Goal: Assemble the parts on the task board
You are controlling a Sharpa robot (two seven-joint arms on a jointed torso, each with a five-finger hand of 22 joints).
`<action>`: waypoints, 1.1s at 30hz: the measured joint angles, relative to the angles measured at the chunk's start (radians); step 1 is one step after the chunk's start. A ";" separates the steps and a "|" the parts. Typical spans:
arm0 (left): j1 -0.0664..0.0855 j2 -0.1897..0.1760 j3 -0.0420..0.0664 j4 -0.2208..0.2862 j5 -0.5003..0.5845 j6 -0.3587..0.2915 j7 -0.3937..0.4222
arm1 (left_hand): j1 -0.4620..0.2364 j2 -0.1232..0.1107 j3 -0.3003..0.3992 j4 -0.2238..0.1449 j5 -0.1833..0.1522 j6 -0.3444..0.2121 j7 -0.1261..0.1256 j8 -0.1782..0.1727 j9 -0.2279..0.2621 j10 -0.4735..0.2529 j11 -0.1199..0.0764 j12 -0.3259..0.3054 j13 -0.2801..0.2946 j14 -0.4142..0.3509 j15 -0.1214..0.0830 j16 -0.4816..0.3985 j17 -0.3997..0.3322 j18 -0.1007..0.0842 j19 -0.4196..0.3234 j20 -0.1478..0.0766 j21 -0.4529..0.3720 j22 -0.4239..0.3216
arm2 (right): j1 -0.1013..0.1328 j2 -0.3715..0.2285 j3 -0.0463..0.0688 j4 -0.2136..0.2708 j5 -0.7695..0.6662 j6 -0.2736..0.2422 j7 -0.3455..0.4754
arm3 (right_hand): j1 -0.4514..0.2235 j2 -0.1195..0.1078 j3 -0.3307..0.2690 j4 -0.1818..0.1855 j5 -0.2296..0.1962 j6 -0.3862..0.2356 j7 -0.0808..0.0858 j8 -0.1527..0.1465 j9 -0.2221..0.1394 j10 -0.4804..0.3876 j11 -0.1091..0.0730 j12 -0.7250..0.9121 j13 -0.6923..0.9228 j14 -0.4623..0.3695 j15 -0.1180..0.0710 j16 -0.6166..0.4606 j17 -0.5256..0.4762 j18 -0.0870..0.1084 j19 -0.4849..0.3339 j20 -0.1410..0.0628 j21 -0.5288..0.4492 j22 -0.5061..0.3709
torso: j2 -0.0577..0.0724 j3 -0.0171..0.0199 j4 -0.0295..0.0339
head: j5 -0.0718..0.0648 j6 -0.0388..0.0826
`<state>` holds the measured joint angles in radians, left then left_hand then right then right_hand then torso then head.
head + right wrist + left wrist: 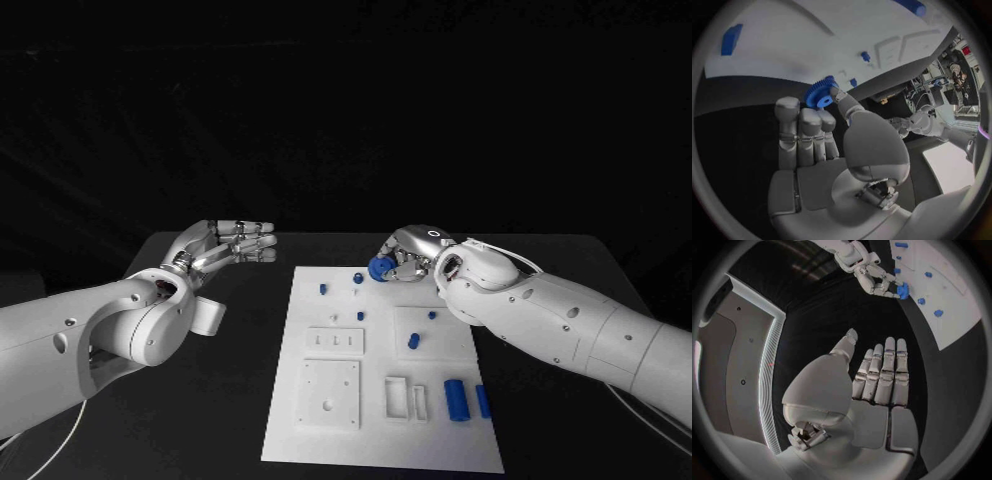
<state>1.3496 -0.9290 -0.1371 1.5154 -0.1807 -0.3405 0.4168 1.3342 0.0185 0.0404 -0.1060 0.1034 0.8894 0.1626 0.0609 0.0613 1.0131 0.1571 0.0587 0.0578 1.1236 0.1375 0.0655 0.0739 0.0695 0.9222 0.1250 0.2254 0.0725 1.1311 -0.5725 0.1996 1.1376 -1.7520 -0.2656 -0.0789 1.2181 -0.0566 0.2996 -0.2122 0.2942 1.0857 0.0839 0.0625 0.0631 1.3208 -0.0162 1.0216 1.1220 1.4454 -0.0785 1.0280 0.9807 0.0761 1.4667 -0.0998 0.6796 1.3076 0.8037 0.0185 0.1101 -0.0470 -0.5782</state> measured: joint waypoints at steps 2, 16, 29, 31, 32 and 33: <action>0.000 0.000 0.000 0.001 0.000 0.000 0.000 | 0.000 0.000 0.000 0.000 0.000 0.000 0.000 0.000 0.000 0.000 0.000 0.000 0.000 0.000 0.000 0.000 0.000 0.000 0.000 0.000 0.000 0.000 | 0.000 0.007 -0.003 0.016 -0.012 -0.010 -0.005 | 0.000 0.000 0.006 0.006 -0.003 0.000 0.000 -0.001 -0.001 0.000 0.000 0.000 0.000 0.000 0.000 0.000 0.000 0.000 0.000 0.000 0.002 0.000 | 0.000 -0.0002 -0.0003 | 0.002 0.001; 0.000 0.013 0.000 0.000 0.000 0.002 -0.001 | 0.000 0.000 0.000 0.000 0.000 0.004 0.004 0.000 0.000 0.000 0.000 0.000 0.000 0.000 0.000 0.000 0.000 0.000 0.000 0.000 0.000 0.001 | 0.000 0.066 -0.063 0.034 -0.078 -0.043 -0.048 | 0.005 -0.014 0.019 0.025 -0.004 0.001 0.000 -0.003 -0.002 0.000 0.000 0.000 -0.005 0.000 0.000 0.000 -0.004 0.000 0.000 0.000 0.009 0.000 | 0.000 -0.0009 0.0034 | 0.010 0.005; 0.000 0.026 0.000 -0.006 0.000 0.005 -0.002 | 0.000 0.000 -0.003 -0.003 0.000 0.004 0.004 0.000 0.000 0.000 0.000 0.000 0.000 0.000 0.000 0.000 0.000 0.000 0.004 -0.004 -0.003 0.001 | -0.005 0.094 -0.099 0.014 -0.118 -0.056 -0.088 | 0.011 -0.031 0.056 0.036 -0.013 0.002 -0.002 -0.007 -0.001 0.002 0.002 0.000 -0.006 0.000 0.000 0.000 -0.006 0.000 0.000 0.000 0.019 0.000 | 0.001 0.0010 0.0029 | 0.019 0.001; 0.000 0.026 0.000 -0.006 0.000 0.006 -0.002 | 0.000 0.000 -0.003 -0.003 0.000 0.004 0.004 0.000 0.000 0.000 0.000 0.000 0.000 0.000 0.000 0.000 0.000 0.000 0.004 -0.004 -0.003 0.001 | -0.006 0.096 -0.100 0.013 -0.123 -0.059 -0.094 | 0.007 -0.035 0.064 0.041 -0.015 0.003 -0.002 -0.004 -0.001 0.002 0.002 0.000 -0.006 0.000 0.000 0.000 -0.007 0.000 0.000 0.000 0.019 0.000 | 0.001 0.0012 0.0020 | 0.020 0.000; 0.000 0.027 0.000 -0.006 0.000 0.006 -0.002 | 0.000 0.000 -0.003 -0.003 0.000 0.004 0.004 0.000 0.000 0.000 0.000 0.000 0.000 0.000 0.000 0.000 0.000 0.000 0.004 -0.004 -0.003 0.001 | -0.006 0.097 -0.100 0.012 -0.127 -0.061 -0.097 | 0.007 -0.035 0.068 0.042 -0.015 0.003 -0.002 -0.004 -0.001 0.002 0.002 0.000 -0.006 0.000 0.000 0.000 -0.007 0.000 0.000 0.000 0.019 0.000 | 0.001 0.0012 0.0017 | 0.020 0.000; 0.000 0.027 0.000 -0.006 0.000 0.006 -0.002 | 0.000 0.000 -0.003 -0.003 0.000 0.004 0.004 0.000 0.000 0.000 0.000 0.000 0.000 0.000 0.000 0.000 0.000 0.000 0.004 -0.004 -0.003 0.001 | -0.006 0.098 -0.101 0.011 -0.130 -0.062 -0.100 | 0.007 -0.035 0.070 0.042 -0.015 0.003 -0.002 -0.004 -0.001 0.002 0.002 0.000 -0.006 0.000 0.000 0.000 -0.007 0.000 0.000 0.000 0.019 0.000 | 0.001 0.0013 0.0013 | 0.021 0.000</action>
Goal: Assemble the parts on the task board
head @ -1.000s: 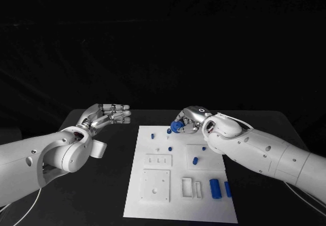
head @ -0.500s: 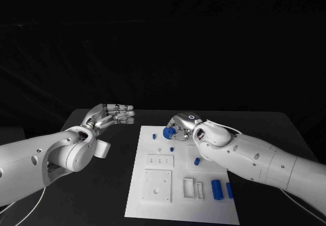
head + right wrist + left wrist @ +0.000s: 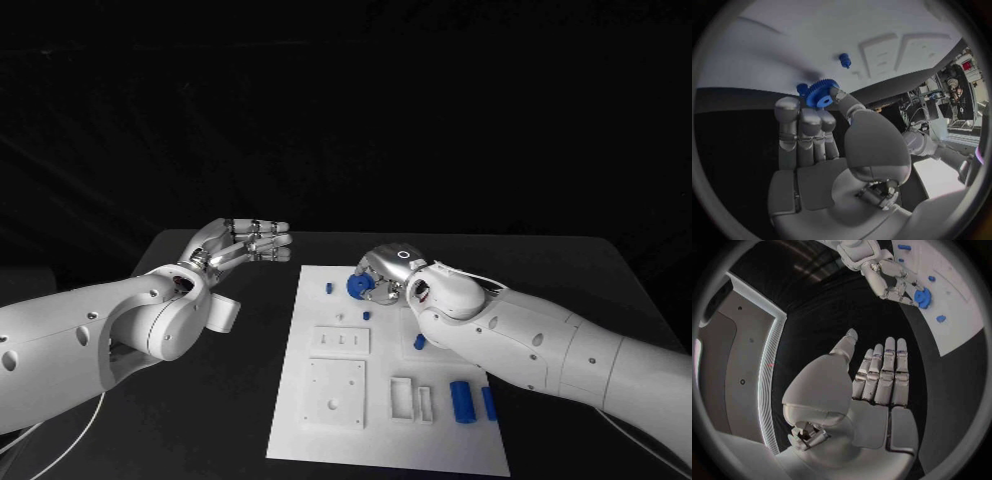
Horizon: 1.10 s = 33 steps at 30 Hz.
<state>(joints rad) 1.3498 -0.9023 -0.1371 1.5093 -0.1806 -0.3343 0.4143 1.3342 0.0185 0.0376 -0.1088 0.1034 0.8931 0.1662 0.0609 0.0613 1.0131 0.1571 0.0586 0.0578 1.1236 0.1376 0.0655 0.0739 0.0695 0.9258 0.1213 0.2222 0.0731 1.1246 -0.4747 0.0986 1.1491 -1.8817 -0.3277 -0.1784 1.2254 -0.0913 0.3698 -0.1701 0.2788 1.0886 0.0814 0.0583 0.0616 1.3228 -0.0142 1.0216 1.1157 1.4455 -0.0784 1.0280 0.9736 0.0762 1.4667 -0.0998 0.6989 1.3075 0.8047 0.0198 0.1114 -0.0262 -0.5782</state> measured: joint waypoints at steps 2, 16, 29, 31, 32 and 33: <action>0.000 0.000 0.000 0.000 0.000 0.000 0.000 | 0.000 0.000 0.000 0.000 0.000 0.000 0.000 0.000 0.000 0.000 0.000 0.000 0.000 0.000 0.000 0.000 0.000 0.000 0.000 0.000 0.000 0.000 | 0.000 0.002 -0.001 -0.001 -0.005 -0.003 -0.004 | 0.000 0.000 0.000 0.000 0.000 0.000 0.000 0.000 0.000 0.000 0.000 0.000 0.000 0.000 0.000 0.000 0.000 0.000 0.000 0.000 0.000 0.000 | 0.000 0.0001 -0.0004 | 0.001 0.000; 0.000 0.003 0.000 -0.002 0.000 0.004 -0.001 | 0.000 0.000 0.000 0.000 0.000 0.000 0.000 0.000 0.000 0.000 0.000 0.000 0.000 0.000 0.000 0.000 0.000 0.000 0.000 0.000 0.000 0.000 | -0.007 0.019 -0.015 -0.020 -0.021 -0.006 -0.010 | 0.005 -0.005 0.000 0.000 0.000 0.001 0.000 0.000 0.000 0.002 0.002 0.000 0.000 0.000 0.000 0.000 0.000 0.000 0.000 0.000 0.006 0.000 | 0.000 0.0009 -0.0007 | 0.001 -0.008; 0.000 0.002 0.000 0.000 0.000 0.005 -0.003 | 0.000 0.000 0.000 0.000 0.000 0.000 0.000 0.000 0.000 0.000 0.000 0.000 0.000 0.000 0.000 0.000 0.000 0.000 0.000 0.000 0.000 0.001 | -0.009 0.028 -0.017 -0.045 -0.023 -0.012 -0.009 | 0.004 -0.007 0.003 0.003 -0.004 0.001 0.000 -0.002 -0.001 0.002 0.002 0.000 -0.006 0.000 0.000 0.000 -0.007 0.000 0.000 0.000 0.006 0.000 | 0.000 0.0002 -0.0007 | 0.002 -0.016; 0.000 0.002 0.000 0.000 0.000 0.005 -0.003 | 0.000 0.000 0.000 0.000 0.000 0.000 0.000 0.000 0.000 0.000 0.000 0.000 0.000 0.000 0.000 0.000 0.000 0.000 0.000 0.000 0.000 0.001 | -0.009 0.029 -0.017 -0.047 -0.023 -0.013 -0.009 | 0.003 -0.008 0.003 0.003 -0.005 0.001 -0.001 -0.002 -0.001 0.002 0.002 -0.004 -0.008 0.000 0.000 0.000 -0.007 0.000 0.000 0.000 0.006 0.000 | 0.000 -0.0001 -0.0007 | 0.003 -0.016; 0.000 0.002 0.000 0.000 0.000 0.005 -0.003 | 0.000 0.000 0.000 0.000 0.000 0.000 0.000 0.000 0.000 0.000 0.000 0.000 0.000 0.000 0.000 0.000 0.000 0.000 0.000 0.000 0.000 0.001 | -0.009 0.030 -0.017 -0.049 -0.023 -0.013 -0.009 | 0.001 -0.009 0.005 0.005 -0.005 0.001 -0.001 -0.002 -0.001 0.002 0.002 -0.004 -0.008 0.000 0.000 0.000 -0.008 0.000 0.000 0.000 0.006 0.000 | 0.000 -0.0001 -0.0007 | 0.003 -0.016; 0.000 0.002 0.000 0.000 0.000 0.005 -0.003 | 0.000 0.000 0.000 0.000 0.000 0.000 0.000 0.000 0.000 0.000 0.000 0.000 0.000 0.000 0.000 0.000 0.000 0.000 0.000 0.000 0.000 0.001 | -0.009 0.031 -0.017 -0.051 -0.023 -0.013 -0.009 | 0.001 -0.009 0.006 0.006 -0.005 0.001 -0.001 -0.002 -0.001 0.002 0.002 -0.004 -0.009 0.000 0.000 0.000 -0.008 0.000 0.000 0.000 0.006 0.000 | 0.000 -0.0001 -0.0009 | 0.003 -0.016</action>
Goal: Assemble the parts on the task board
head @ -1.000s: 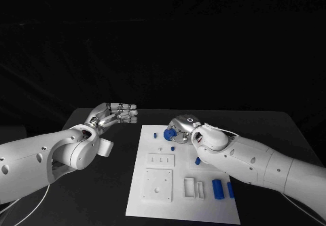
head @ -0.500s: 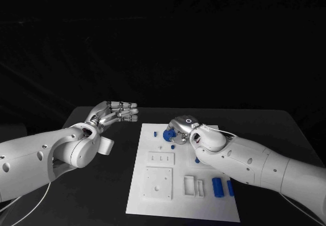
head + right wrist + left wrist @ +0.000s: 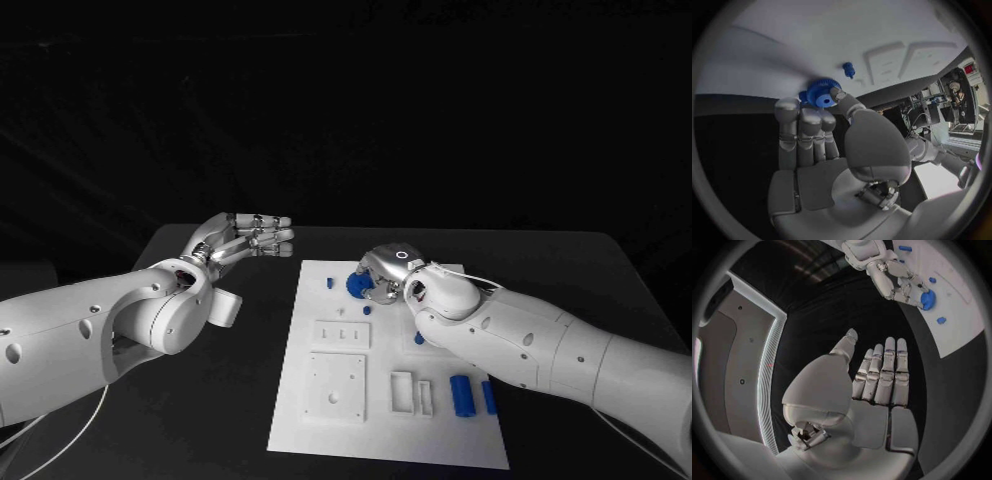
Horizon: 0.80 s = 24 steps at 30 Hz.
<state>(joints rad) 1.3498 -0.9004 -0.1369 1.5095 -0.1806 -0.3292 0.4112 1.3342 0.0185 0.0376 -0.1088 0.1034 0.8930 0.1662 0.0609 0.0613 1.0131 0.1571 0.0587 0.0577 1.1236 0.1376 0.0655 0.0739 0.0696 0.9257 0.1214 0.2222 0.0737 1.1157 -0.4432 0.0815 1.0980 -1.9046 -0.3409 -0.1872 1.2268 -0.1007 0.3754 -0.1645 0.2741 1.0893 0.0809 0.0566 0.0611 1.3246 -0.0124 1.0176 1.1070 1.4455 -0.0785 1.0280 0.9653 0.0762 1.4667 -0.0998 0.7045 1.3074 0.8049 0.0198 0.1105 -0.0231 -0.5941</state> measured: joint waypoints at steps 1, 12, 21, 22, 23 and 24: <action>0.000 0.000 0.000 0.000 0.000 0.000 0.000 | 0.000 0.000 0.000 0.000 0.000 0.000 0.000 0.000 0.000 0.000 0.000 0.000 0.000 0.000 0.000 0.000 0.000 0.000 0.000 0.000 0.000 0.000 | 0.000 0.001 0.000 -0.001 0.000 0.000 0.000 | 0.000 0.000 0.000 0.000 0.000 0.000 0.000 0.000 0.000 0.000 0.000 0.000 -0.001 0.000 0.000 0.000 0.000 0.000 0.000 0.000 0.000 0.000 | 0.000 0.0000 -0.0004 | 0.000 0.000; 0.000 0.001 0.000 0.000 0.000 0.001 -0.001 | 0.000 0.000 0.000 0.000 0.000 0.000 0.000 0.000 0.000 0.000 0.000 0.000 0.000 0.000 0.000 0.000 0.000 0.000 0.000 0.000 0.000 0.000 | -0.001 0.010 -0.001 -0.009 0.000 -0.002 0.000 | -0.003 -0.003 0.004 -0.002 0.000 0.002 0.002 0.000 0.000 0.002 0.002 -0.005 -0.006 0.000 0.000 0.000 -0.003 0.000 0.000 0.000 -0.004 0.000 | 0.000 0.0000 -0.0008 | -0.002 0.000; 0.000 0.001 0.000 -0.001 0.000 0.001 -0.001 | 0.000 0.000 0.000 0.000 0.000 -0.003 0.002 0.000 0.000 0.000 0.000 0.000 0.000 0.000 0.000 0.000 0.000 0.000 0.000 0.000 0.000 0.000 | -0.001 0.013 -0.001 -0.011 0.011 0.003 0.001 | -0.007 -0.011 -0.052 0.030 -0.003 -0.057 0.008 0.010 0.003 -0.006 -0.006 -0.017 -0.017 0.000 0.000 -0.009 -0.008 0.000 0.000 0.000 -0.016 0.000 | -0.001 -0.0003 -0.0010 | 0.000 0.000; 0.000 0.002 0.000 -0.001 0.000 0.001 -0.001 | 0.000 0.000 0.000 0.000 0.000 -0.011 0.002 0.000 0.000 0.000 0.000 0.000 0.000 0.000 0.000 0.000 0.000 0.000 0.000 0.000 0.000 0.000 | -0.001 0.013 -0.001 -0.011 0.014 0.005 0.002 | -0.024 -0.008 -0.060 0.044 -0.003 -0.057 0.008 0.010 0.003 -0.006 -0.006 -0.017 -0.017 0.000 0.000 -0.009 -0.008 0.000 0.000 0.000 -0.016 0.000 | -0.001 -0.0003 -0.0010 | 0.000 0.000; 0.000 0.002 0.000 -0.001 0.000 0.001 -0.001 | 0.000 0.000 0.000 0.000 0.000 -0.017 0.001 0.000 0.000 0.000 0.000 0.000 0.000 0.000 0.000 0.000 0.000 0.000 0.000 0.000 0.000 0.000 | -0.001 0.013 -0.001 -0.011 0.017 0.006 0.002 | -0.046 -0.004 -0.055 0.067 -0.007 -0.057 0.008 0.012 0.002 -0.006 -0.006 -0.017 -0.018 0.000 0.000 -0.009 -0.008 0.000 0.000 0.000 -0.016 0.000 | -0.001 -0.0003 -0.0011 | 0.000 0.000; 0.000 0.002 0.000 -0.001 0.000 0.001 -0.001 | 0.000 0.000 0.000 0.000 0.000 -0.018 0.000 0.000 -0.001 0.000 0.000 0.000 0.000 0.000 0.000 0.000 0.000 0.000 0.000 0.000 0.000 0.000 | 0.000 0.013 -0.001 -0.011 0.022 0.008 0.003 | -0.075 -0.008 -0.029 0.095 -0.024 -0.057 0.008 0.009 0.002 -0.006 -0.006 -0.017 -0.018 0.000 0.000 -0.009 -0.007 0.000 0.000 0.000 -0.016 0.000 | -0.001 -0.0003 -0.0011 | 0.001 0.000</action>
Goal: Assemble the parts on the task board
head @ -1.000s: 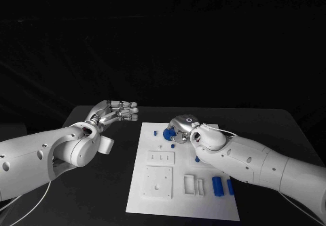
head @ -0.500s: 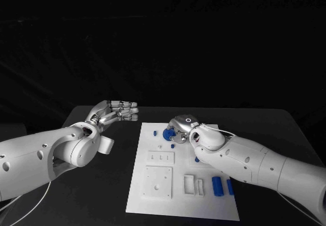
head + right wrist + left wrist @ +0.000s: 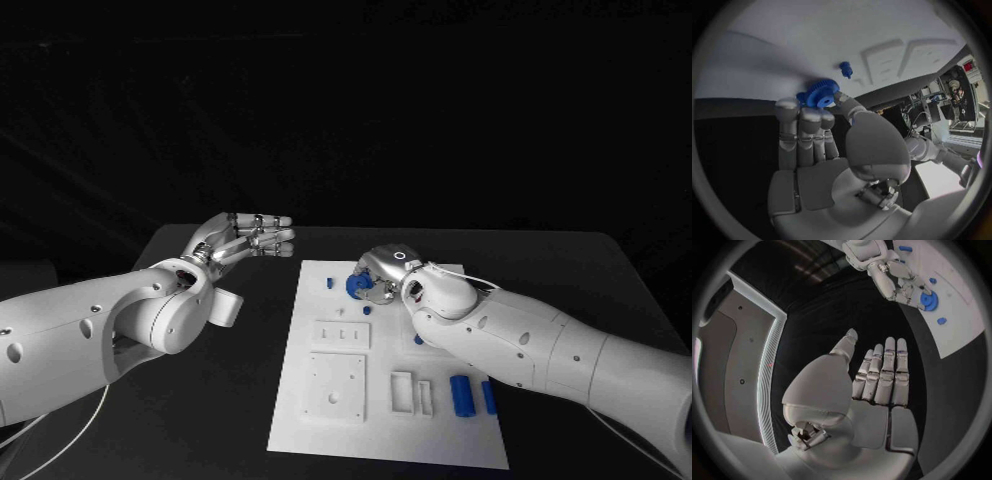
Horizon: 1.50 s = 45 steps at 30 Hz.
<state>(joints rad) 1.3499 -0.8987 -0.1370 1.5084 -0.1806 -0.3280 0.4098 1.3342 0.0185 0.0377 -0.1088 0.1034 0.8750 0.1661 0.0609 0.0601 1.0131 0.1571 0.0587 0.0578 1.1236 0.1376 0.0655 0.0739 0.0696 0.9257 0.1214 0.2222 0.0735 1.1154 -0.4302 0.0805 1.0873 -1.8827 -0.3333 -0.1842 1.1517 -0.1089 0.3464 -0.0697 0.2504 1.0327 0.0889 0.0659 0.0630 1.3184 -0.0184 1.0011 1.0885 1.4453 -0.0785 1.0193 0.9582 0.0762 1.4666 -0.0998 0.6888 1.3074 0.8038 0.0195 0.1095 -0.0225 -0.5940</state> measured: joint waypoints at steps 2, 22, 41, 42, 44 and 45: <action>0.000 0.000 0.000 0.000 0.000 0.000 0.000 | -0.002 0.002 0.000 0.000 0.000 0.000 0.000 0.000 0.000 0.000 0.000 0.000 0.000 0.000 0.000 0.000 0.000 0.000 0.000 0.000 0.000 0.000 | 0.000 0.000 0.000 -0.001 0.007 0.002 0.001 | -0.044 -0.014 0.055 0.021 -0.025 0.000 0.000 0.000 0.000 0.000 0.000 0.000 0.000 0.000 0.000 0.000 0.002 0.000 0.000 0.000 0.000 0.000 | 0.000 0.0000 -0.0002 | 0.000 0.000; 0.000 0.004 0.000 -0.006 0.000 0.006 -0.009 | -0.004 0.004 0.000 0.000 0.000 -0.013 0.002 0.000 0.000 0.000 0.000 0.000 0.000 0.000 0.000 0.000 0.000 0.000 0.000 0.000 0.000 0.000 | 0.000 -0.011 0.000 -0.014 0.062 0.011 0.003 | -0.136 -0.009 0.142 0.051 -0.092 0.018 0.004 0.000 -0.002 -0.003 0.004 0.000 -0.001 0.000 0.000 0.000 0.004 0.000 0.000 0.000 0.000 0.000 | 0.000 0.0012 -0.0005 | -0.003 0.003; 0.000 0.003 0.000 -0.007 0.000 0.011 -0.014 | -0.004 0.004 0.000 0.000 0.000 -0.013 0.002 0.000 0.000 0.000 0.000 0.000 0.000 0.000 0.000 0.000 0.000 0.000 0.000 0.000 0.000 0.000 | -0.003 -0.051 0.000 0.003 0.074 0.020 0.001 | -0.135 -0.009 0.142 0.051 -0.064 0.018 0.004 0.000 -0.002 -0.003 0.004 0.000 -0.002 0.000 0.000 0.000 0.006 0.000 0.000 0.000 0.000 0.000 | 0.000 0.0007 -0.0008 | -0.002 0.004; 0.000 0.003 0.000 -0.007 0.000 0.011 -0.014 | -0.004 0.004 0.000 0.000 0.000 -0.013 0.002 0.000 0.000 0.000 0.000 0.000 0.000 0.000 0.000 0.000 0.000 0.000 0.000 0.000 0.000 0.000 | -0.004 -0.054 0.000 0.004 0.075 0.019 0.001 | -0.135 -0.009 0.142 0.051 -0.060 0.018 0.004 0.000 -0.002 -0.003 0.004 0.000 -0.002 0.000 0.000 0.000 0.006 0.000 0.000 0.000 0.000 0.000 | 0.000 0.0007 -0.0008 | -0.002 0.004; 0.000 0.003 0.000 -0.008 0.000 0.011 -0.014 | -0.004 0.004 0.000 0.000 0.000 -0.013 0.002 0.000 0.000 0.000 0.000 0.000 0.000 0.000 0.000 0.000 0.000 0.000 0.000 0.000 0.000 0.000 | -0.005 -0.061 0.000 0.010 0.079 0.014 0.001 | -0.132 -0.013 0.142 0.051 -0.052 0.018 0.004 0.000 -0.002 -0.003 0.004 0.000 -0.002 0.000 0.000 0.000 0.006 0.000 0.000 0.000 0.000 0.000 | 0.000 0.0006 -0.0007 | -0.002 0.005; 0.000 0.003 0.000 -0.008 0.000 0.011 -0.014 | -0.004 0.004 0.000 0.000 0.000 -0.013 0.002 0.000 0.000 0.000 0.000 0.000 0.000 0.000 0.000 0.000 0.000 0.000 0.000 0.000 0.000 0.000 | -0.006 -0.065 0.001 0.012 0.081 0.010 0.001 | -0.130 -0.015 0.142 0.052 -0.049 0.018 0.004 0.000 -0.002 -0.003 0.004 0.000 -0.002 0.000 0.000 0.000 0.006 0.000 0.000 0.000 0.000 0.000 | 0.000 0.0007 -0.0007 | -0.002 0.005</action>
<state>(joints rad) 1.3498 -0.8956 -0.1371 1.5004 -0.1806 -0.3166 0.3958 1.3301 0.0225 0.0376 -0.1089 0.1034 0.8625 0.1677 0.0609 0.0604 1.0131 0.1571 0.0587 0.0577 1.1236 0.1376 0.0655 0.0740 0.0695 0.9257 0.1214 0.2222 0.0732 1.1095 -0.4948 0.0811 1.0996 -1.8015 -0.3237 -0.1831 1.0215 -0.1236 0.4886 -0.0182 0.2014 1.0506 0.0932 0.0657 0.0614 1.3153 -0.0141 1.0011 1.0863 1.4453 -0.0785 1.0195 0.9643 0.0762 1.4667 -0.0998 0.6888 1.3074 0.8037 0.0201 0.1088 -0.0249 -0.5889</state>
